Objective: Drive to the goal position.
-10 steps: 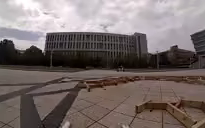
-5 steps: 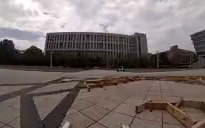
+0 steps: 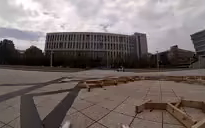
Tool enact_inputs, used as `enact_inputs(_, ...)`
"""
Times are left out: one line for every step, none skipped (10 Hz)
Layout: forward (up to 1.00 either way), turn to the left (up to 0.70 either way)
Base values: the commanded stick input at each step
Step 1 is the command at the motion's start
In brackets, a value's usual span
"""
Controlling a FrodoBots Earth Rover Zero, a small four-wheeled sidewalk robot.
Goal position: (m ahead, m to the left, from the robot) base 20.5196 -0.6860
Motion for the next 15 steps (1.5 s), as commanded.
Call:
enact_inputs(0.06,0.0)
enact_inputs(0.06,0.01)
enact_inputs(0.06,0.0)
enact_inputs(0.06,0.0)
enact_inputs(0.06,0.0)
enact_inputs(0.06,0.0)
enact_inputs(0.06,0.0)
enact_inputs(0.06,0.01)
enact_inputs(0.06,0.01)
enact_inputs(0.06,0.01)
enact_inputs(0.06,0.01)
enact_inputs(0.06,0.01)
enact_inputs(0.06,0.01)
enact_inputs(0.06,0.01)
enact_inputs(0.06,0.0)
